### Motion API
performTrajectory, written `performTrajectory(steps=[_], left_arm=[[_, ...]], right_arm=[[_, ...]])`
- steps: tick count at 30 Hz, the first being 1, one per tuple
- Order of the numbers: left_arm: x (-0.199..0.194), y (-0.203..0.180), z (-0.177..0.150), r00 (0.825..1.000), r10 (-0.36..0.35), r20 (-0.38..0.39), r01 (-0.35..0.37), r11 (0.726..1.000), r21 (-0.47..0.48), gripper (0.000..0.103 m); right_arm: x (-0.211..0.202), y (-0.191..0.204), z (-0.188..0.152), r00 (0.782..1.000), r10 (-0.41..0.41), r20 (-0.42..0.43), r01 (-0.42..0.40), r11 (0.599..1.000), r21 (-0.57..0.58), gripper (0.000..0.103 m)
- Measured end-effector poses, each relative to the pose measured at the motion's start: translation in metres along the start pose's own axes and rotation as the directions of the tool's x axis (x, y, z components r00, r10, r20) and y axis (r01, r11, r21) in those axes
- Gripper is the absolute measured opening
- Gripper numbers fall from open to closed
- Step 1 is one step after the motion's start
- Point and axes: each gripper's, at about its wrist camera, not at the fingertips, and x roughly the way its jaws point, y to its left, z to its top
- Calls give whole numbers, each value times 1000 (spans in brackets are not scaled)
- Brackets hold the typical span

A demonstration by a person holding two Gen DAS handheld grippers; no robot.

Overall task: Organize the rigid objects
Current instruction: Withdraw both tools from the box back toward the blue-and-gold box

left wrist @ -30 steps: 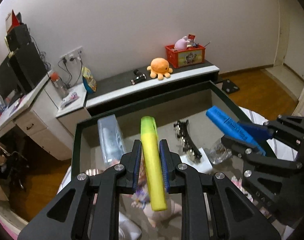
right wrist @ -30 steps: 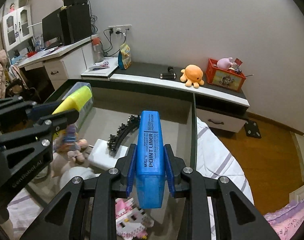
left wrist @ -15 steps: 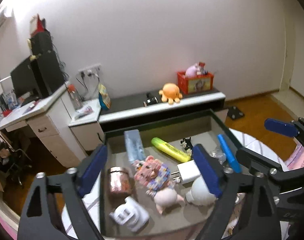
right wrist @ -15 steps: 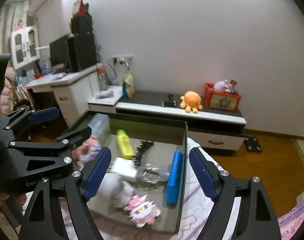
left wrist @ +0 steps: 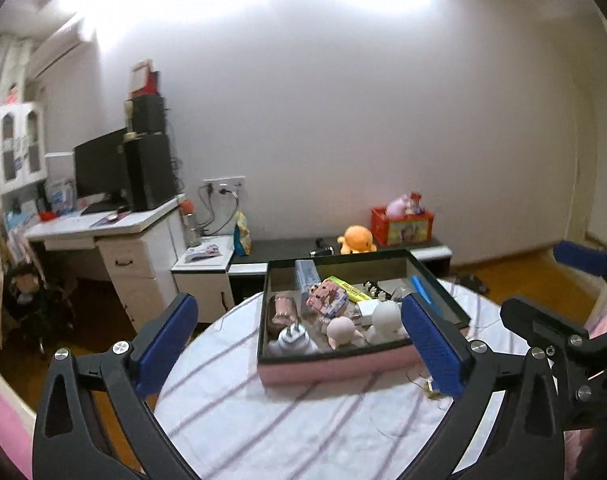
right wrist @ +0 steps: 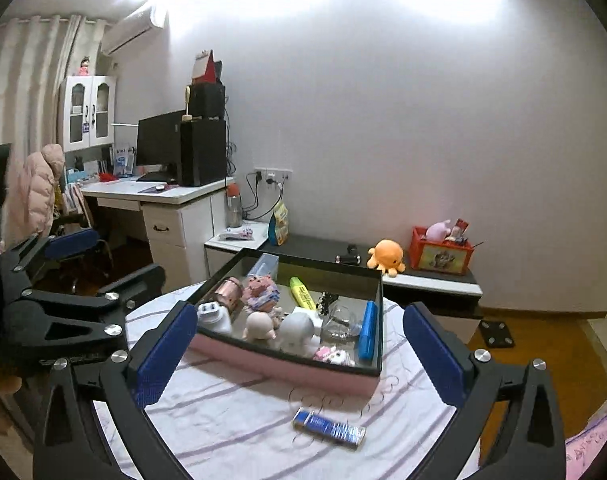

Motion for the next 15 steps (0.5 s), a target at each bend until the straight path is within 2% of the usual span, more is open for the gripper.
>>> performTrajectory(steps=[2,5,10,15], left_arm=[[-14,4,-10,1000,-20,1,20,999,-25,103],[-21,4,-22,998,-51,-37,50,998,-31,103],[-19,7,-30,997,-44,-70,41,998,-38,103],[-4,3,-41,991,-55,-125,51,998,-31,103]], right_arm=[[-16,7,-8,1000,-16,26,17,1000,-11,103],[-31,9,-16,998,-40,53,41,999,-23,103],[-32,-5,-22,996,-87,6,87,996,-17,103],[-14,-20,-40,994,-92,-66,92,996,-1,103]])
